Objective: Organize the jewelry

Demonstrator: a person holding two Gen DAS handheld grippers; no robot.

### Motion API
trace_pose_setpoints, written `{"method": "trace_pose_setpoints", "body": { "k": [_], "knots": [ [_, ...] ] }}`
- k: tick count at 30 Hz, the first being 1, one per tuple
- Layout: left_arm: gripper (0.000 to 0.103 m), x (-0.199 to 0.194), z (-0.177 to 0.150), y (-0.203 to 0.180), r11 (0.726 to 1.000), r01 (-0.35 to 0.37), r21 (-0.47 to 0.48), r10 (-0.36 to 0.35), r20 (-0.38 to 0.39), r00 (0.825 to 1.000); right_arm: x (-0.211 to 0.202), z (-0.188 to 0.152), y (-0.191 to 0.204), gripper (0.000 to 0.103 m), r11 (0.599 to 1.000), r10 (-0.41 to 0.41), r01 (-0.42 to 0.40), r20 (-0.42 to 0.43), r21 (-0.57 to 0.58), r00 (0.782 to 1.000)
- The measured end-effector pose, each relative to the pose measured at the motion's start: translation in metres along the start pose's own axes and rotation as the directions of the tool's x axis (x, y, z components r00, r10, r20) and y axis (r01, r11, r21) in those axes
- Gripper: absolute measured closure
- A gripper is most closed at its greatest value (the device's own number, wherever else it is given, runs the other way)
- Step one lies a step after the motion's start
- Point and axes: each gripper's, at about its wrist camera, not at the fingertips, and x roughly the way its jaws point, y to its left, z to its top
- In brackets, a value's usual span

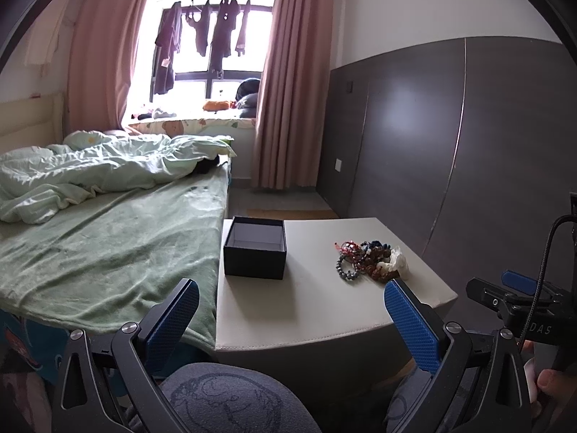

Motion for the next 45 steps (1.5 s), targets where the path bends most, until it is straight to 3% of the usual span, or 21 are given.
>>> {"method": "trace_pose_setpoints", "body": {
  "k": [11, 16, 21, 25, 28, 36, 40, 45],
  "knots": [
    [0.000, 0.019, 0.022, -0.003, 0.997, 0.069, 0.021, -0.068, -0.077, 0.995, 0.006, 0.016, -0.026, 0.000, 0.996, 0.035, -0.028, -0.082, 0.089, 0.996],
    [0.002, 0.041, 0.036, -0.008, 0.989, 0.147, 0.004, -0.146, -0.126, 0.981, 0.018, 0.029, -0.049, 0.008, 0.982, 0.081, -0.059, -0.114, 0.181, 0.990],
    [0.011, 0.070, 0.050, -0.016, 0.981, 0.195, -0.003, -0.192, -0.187, 0.963, 0.046, 0.045, -0.069, 0.016, 0.950, 0.176, -0.128, -0.149, 0.286, 0.973],
    [0.016, 0.096, 0.059, -0.021, 0.974, 0.226, -0.011, -0.222, -0.232, 0.947, 0.075, 0.056, -0.080, 0.019, 0.934, 0.205, -0.138, -0.178, 0.329, 0.963],
    [0.021, 0.117, 0.063, -0.025, 0.968, 0.249, -0.021, -0.245, -0.277, 0.929, 0.099, 0.062, -0.087, 0.025, 0.922, 0.232, -0.149, -0.201, 0.357, 0.952],
    [0.033, 0.178, 0.064, -0.037, 0.955, 0.292, -0.041, -0.284, -0.396, 0.873, 0.156, 0.071, -0.103, 0.026, 0.903, 0.270, -0.143, -0.276, 0.406, 0.922],
    [0.039, 0.216, 0.061, -0.040, 0.951, 0.298, -0.076, -0.297, -0.478, 0.826, 0.190, 0.075, -0.101, 0.026, 0.905, 0.288, -0.137, -0.345, 0.402, 0.893],
    [0.051, 0.257, 0.059, -0.045, 0.955, 0.285, -0.087, -0.284, -0.555, 0.782, 0.223, 0.080, -0.102, 0.026, 0.915, 0.281, -0.108, -0.418, 0.390, 0.864]
  ]
}}
